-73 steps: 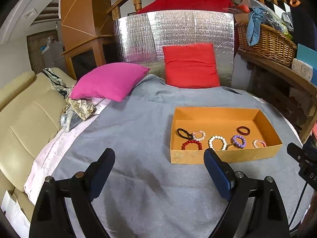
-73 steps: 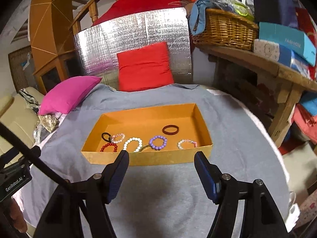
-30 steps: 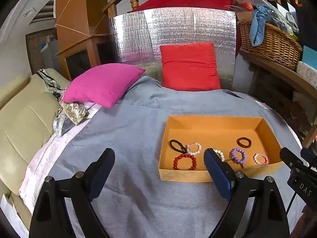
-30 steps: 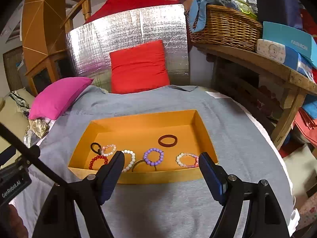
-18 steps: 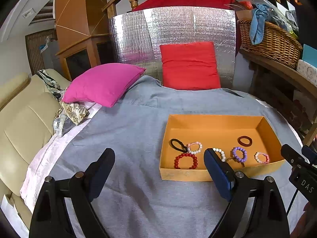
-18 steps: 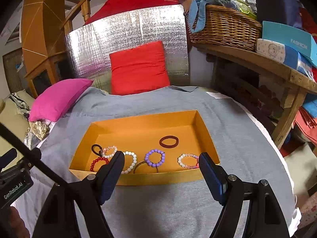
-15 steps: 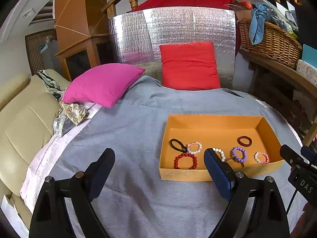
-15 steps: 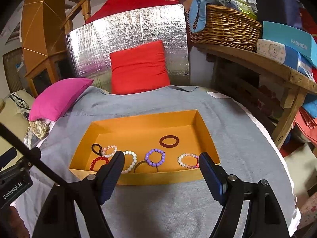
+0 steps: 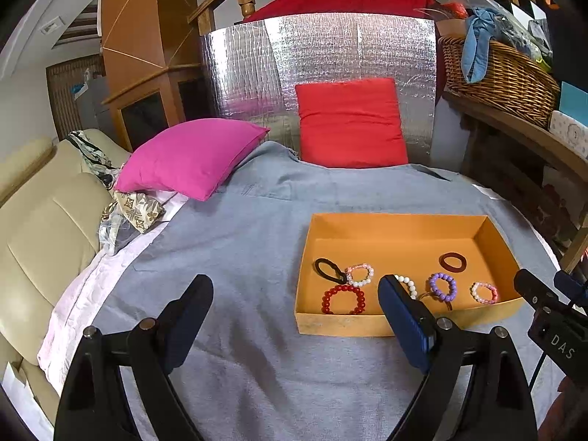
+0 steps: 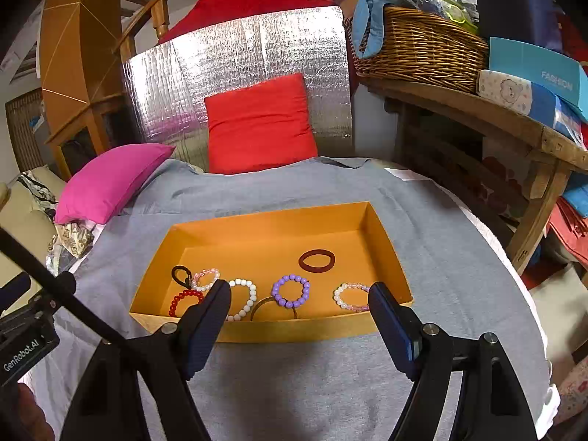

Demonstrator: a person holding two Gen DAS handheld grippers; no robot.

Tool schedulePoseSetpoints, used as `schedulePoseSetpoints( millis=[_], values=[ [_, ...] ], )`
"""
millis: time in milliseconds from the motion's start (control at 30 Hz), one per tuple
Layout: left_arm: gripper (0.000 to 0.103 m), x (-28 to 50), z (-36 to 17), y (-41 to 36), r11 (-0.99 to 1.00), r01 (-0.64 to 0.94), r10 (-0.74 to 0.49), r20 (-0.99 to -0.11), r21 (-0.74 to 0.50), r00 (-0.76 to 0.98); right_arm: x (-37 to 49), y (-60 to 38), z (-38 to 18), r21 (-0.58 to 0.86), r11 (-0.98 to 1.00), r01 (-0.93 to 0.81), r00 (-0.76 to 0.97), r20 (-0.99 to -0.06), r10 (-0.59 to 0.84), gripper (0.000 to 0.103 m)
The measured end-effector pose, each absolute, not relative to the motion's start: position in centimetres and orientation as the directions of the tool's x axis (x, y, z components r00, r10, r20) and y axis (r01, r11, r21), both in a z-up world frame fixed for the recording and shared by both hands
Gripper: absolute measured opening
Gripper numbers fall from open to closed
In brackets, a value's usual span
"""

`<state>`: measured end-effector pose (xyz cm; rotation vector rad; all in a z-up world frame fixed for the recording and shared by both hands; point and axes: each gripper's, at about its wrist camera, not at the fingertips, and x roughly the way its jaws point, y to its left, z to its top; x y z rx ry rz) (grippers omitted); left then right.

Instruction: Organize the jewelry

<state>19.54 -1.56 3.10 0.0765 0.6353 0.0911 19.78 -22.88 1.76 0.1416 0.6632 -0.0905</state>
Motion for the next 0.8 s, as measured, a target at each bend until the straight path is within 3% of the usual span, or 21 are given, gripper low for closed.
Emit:
schedulePoseSetpoints(
  millis=[800],
  values=[
    [0.091, 19.64, 3.06, -1.72, 0.993, -0.054, 0.106, -0.593, 0.104, 0.798, 19.88, -22.71, 1.55, 0.103, 0.986, 0.129, 0.782, -0.622, -0.037, 0.080]
  ],
)
